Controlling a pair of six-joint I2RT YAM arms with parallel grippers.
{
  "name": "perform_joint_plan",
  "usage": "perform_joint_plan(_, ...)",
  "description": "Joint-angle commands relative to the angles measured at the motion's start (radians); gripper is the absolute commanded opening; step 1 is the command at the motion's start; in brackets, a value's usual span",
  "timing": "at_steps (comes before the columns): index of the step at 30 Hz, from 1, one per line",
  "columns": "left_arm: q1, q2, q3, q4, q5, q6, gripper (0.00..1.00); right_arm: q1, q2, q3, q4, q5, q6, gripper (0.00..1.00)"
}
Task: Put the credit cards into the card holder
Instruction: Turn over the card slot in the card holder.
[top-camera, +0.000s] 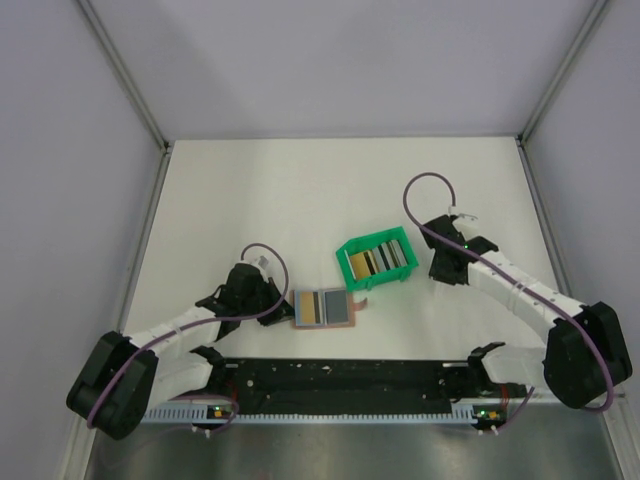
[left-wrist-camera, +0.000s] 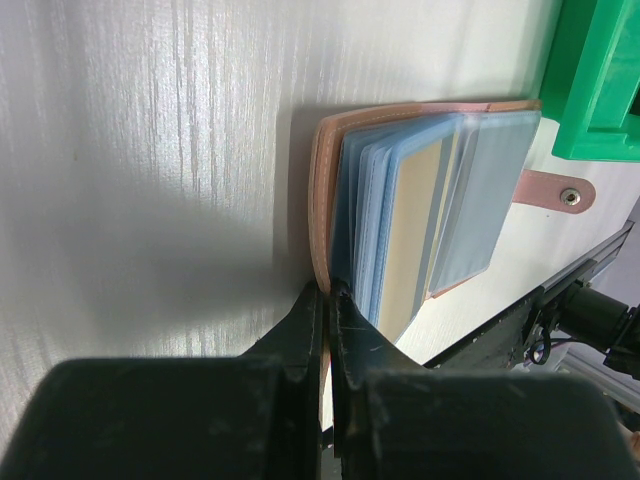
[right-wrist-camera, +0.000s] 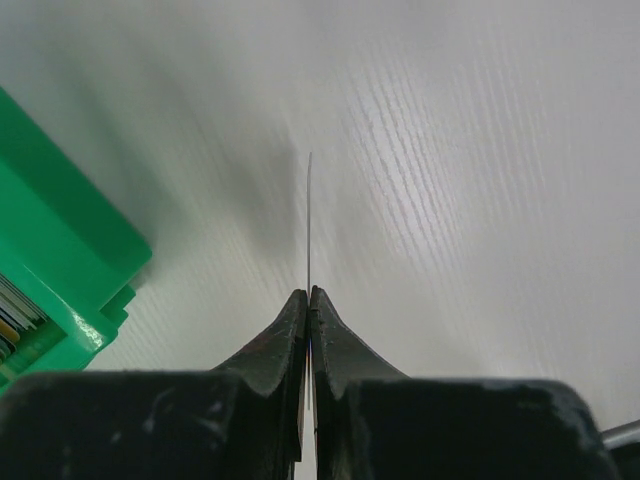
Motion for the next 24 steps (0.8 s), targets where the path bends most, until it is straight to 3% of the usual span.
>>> perform_joint_plan(1,-0.002,0.02,-0.009,-0.039,-0.04,0.021,0.0,-0.031,-0.018,-0.042,0.165,-0.092,-0.049,0.0)
perform_joint_plan(9,-0.002,0.024,-0.011,-0.035,-0.04,0.025,0.0,-0.051,0.02,-0.09,0.198,-0.118,-0.043,0.0)
perform_joint_plan(24,-0.002,0.034,-0.014,-0.026,-0.037,0.024,0.0,-0.064,0.029,-0.098,0.205,-0.127,-0.064,0.09)
